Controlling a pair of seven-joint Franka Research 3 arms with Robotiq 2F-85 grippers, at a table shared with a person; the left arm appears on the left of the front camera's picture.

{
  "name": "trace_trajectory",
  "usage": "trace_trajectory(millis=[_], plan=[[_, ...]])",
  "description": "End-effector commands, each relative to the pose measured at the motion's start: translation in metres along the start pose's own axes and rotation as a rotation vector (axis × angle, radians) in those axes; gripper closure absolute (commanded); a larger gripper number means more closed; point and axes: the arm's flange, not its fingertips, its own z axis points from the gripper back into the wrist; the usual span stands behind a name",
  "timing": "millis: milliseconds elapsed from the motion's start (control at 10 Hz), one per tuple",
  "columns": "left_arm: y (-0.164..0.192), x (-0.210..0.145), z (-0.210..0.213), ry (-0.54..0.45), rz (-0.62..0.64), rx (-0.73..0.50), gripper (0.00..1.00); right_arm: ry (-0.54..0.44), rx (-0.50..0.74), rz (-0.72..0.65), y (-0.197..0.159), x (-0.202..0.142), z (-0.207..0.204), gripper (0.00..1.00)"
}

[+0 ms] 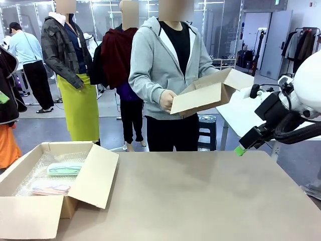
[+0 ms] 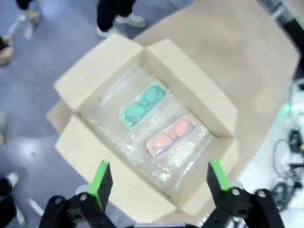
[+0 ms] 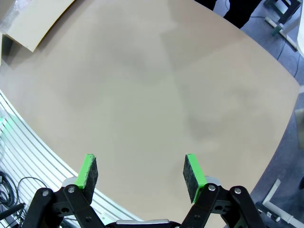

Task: Pack the glasses set securely to prepare it for shipping.
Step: Position the Package Box on the left side of the table.

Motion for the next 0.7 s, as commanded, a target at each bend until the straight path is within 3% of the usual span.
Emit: trace_trajectory(millis=[0, 200, 300, 600], plan=[[-0.057, -0.024, -0.032, -0.017, -0.116, 0.082, 0.00, -0.004, -0.011, 0.001, 0.001, 0.003, 0.001, 0.09], [-0.109, -0.026, -0.042, -0.019, -0.247, 0.086, 0.00, -0.004, -0.011, 0.001, 0.001, 0.003, 0.001, 0.09], [-0.123, -0.025, -0.051, -0.040, -0.253, 0.127, 0.00, -0.004, -0.011, 0.001, 0.001, 0.003, 0.001, 0.09], [-0.141, -0.034, -0.073, 0.036, -0.269, 0.101, 0.00, -0.004, -0.011, 0.001, 0.001, 0.003, 0.001, 0.09]])
